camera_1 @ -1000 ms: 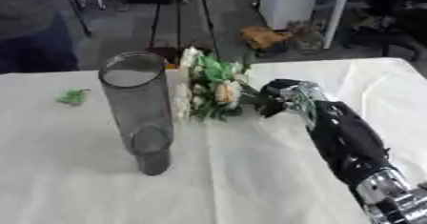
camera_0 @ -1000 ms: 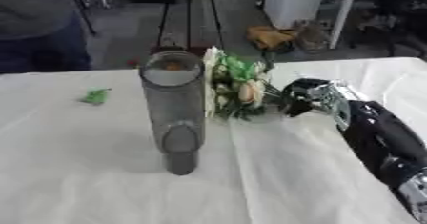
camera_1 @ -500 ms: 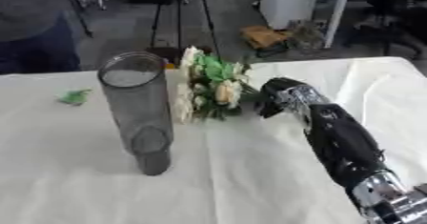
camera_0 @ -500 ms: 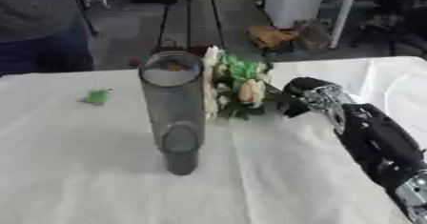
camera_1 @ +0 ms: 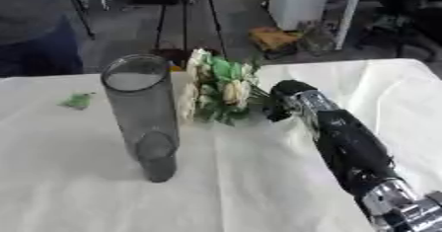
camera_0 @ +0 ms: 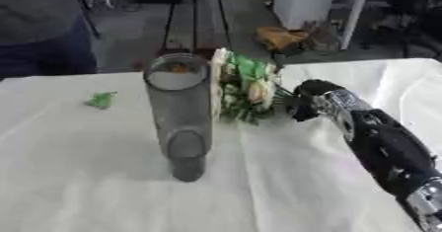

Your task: Arrange flowers into the vase.

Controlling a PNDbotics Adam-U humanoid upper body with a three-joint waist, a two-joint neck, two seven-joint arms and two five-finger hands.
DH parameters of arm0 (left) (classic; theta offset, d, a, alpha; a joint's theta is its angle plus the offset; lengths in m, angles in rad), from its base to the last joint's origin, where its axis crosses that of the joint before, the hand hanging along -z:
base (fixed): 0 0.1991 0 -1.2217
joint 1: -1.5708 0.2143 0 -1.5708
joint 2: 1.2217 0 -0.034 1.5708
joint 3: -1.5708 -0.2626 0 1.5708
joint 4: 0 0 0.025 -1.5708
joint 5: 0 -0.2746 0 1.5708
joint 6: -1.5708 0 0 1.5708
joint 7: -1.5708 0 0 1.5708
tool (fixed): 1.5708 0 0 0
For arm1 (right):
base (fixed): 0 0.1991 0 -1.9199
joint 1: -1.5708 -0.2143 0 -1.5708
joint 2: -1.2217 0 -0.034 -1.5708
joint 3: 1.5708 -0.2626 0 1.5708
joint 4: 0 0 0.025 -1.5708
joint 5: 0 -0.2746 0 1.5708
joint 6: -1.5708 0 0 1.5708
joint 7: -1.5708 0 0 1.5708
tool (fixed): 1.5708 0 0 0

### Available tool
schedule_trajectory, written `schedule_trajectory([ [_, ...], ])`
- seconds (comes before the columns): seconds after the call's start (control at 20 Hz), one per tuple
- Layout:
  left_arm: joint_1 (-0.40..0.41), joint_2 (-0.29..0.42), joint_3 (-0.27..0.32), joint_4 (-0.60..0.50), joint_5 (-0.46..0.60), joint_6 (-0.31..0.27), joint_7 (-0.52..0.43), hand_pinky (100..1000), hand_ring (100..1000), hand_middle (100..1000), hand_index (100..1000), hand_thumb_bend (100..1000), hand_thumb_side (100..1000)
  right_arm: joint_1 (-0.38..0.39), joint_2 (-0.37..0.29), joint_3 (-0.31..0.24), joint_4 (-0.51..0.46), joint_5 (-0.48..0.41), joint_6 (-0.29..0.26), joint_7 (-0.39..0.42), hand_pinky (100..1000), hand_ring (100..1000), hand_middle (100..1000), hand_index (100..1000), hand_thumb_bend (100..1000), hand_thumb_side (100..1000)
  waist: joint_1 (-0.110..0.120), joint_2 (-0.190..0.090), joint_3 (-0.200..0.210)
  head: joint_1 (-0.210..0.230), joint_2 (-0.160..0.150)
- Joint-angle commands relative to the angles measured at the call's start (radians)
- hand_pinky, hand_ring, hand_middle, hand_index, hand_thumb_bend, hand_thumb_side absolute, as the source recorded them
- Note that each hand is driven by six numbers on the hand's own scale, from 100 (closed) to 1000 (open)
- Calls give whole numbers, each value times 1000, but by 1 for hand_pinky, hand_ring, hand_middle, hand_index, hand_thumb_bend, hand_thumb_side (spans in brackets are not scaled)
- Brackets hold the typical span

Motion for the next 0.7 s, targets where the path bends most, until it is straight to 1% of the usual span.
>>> schedule_trajectory([
  [0.05, -15, 10, 9, -8, 3, -2, -3, 568, 496, 648, 704, 1000, 813, 9, -10, -3, 22, 17, 12, -18, 611, 588, 330, 451, 100, 547, 6, -8, -2, -2, -3],
  [0.15, -15, 10, 9, -8, 4, -2, -3, 568, 496, 648, 704, 1000, 813, 11, -10, -3, 21, 16, 17, -35, 585, 562, 302, 422, 100, 542, 6, -9, -2, -2, -3],
  [0.3, -15, 10, 9, -8, 4, -2, -3, 568, 496, 648, 704, 1000, 813, 13, -10, -5, 23, 15, 30, -62, 512, 516, 267, 385, 100, 548, 6, -9, -3, -2, -3],
  [0.4, -15, 10, 10, -8, 4, -2, -3, 567, 496, 648, 704, 1000, 814, 14, -11, -7, 24, 16, 43, -80, 433, 472, 243, 360, 100, 559, 6, -9, -4, -2, -3],
  [0.45, -15, 10, 10, -8, 4, -2, -2, 567, 496, 648, 704, 1000, 814, 14, -12, -8, 23, 17, 51, -91, 408, 460, 238, 356, 100, 563, 6, -9, -4, -2, -3],
  [0.5, -15, 10, 10, -8, 4, -2, -2, 568, 496, 648, 704, 1000, 814, 15, -12, -8, 24, 17, 58, -101, 355, 434, 225, 343, 100, 568, 6, -9, -5, -2, -3],
  [0.65, -15, 10, 10, -8, 4, -2, -2, 567, 496, 647, 704, 1000, 814, 16, -14, -11, 23, 20, 86, -136, 277, 399, 206, 321, 100, 585, 6, -10, -6, -2, -3],
  [0.7, -15, 10, 11, -8, 4, -2, -2, 567, 496, 647, 704, 1000, 814, 17, -15, -10, 24, 21, 95, -146, 277, 399, 206, 321, 100, 585, 6, -10, -6, -2, -3],
])
